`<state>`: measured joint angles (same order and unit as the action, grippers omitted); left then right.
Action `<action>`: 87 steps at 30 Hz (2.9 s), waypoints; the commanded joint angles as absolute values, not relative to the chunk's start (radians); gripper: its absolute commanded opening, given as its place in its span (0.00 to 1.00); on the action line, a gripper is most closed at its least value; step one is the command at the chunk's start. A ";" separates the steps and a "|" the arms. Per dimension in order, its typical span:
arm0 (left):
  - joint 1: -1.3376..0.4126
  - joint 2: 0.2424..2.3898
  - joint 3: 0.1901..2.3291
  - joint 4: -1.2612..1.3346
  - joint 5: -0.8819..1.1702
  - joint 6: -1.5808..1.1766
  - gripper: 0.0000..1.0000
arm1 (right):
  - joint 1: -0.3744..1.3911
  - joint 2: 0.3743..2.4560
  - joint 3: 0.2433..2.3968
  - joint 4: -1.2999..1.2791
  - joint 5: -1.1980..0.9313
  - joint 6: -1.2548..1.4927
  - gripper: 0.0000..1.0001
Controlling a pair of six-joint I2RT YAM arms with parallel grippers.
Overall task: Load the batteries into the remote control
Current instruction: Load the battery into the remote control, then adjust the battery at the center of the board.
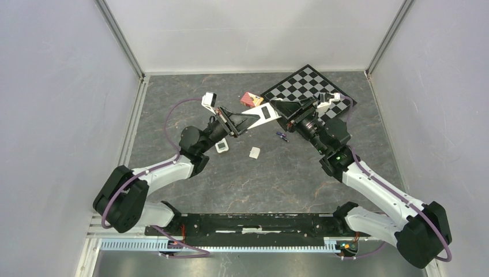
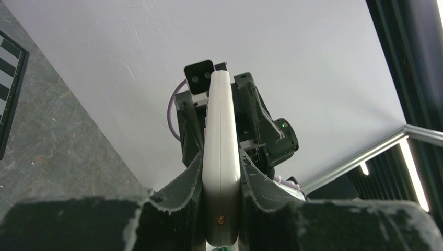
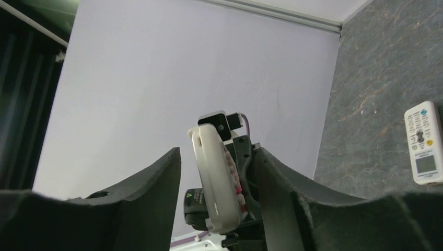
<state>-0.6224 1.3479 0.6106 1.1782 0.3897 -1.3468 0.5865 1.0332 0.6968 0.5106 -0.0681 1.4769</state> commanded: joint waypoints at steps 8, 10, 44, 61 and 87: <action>-0.619 1.270 0.612 1.115 0.319 -1.379 0.02 | 0.537 1.018 0.709 0.533 -0.135 1.352 0.89; -0.618 1.260 0.616 1.097 0.320 -1.365 0.02 | 0.520 1.008 0.701 0.521 -0.147 1.333 0.86; -0.618 1.283 0.650 1.037 0.350 -1.307 0.02 | 0.451 1.032 0.712 0.516 -0.257 1.102 0.66; -0.601 1.203 0.629 0.748 0.338 -1.073 0.02 | 0.380 1.036 0.890 0.128 -0.381 0.557 0.73; -0.600 0.928 0.517 0.309 -0.005 -0.682 0.02 | 0.466 1.608 0.900 -0.056 0.002 -0.138 0.65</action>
<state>-0.6022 0.9298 0.4896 0.2760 -0.0063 -0.7395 0.4690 1.5818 0.8371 -0.0849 -0.0162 -0.0860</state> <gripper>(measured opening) 0.271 0.657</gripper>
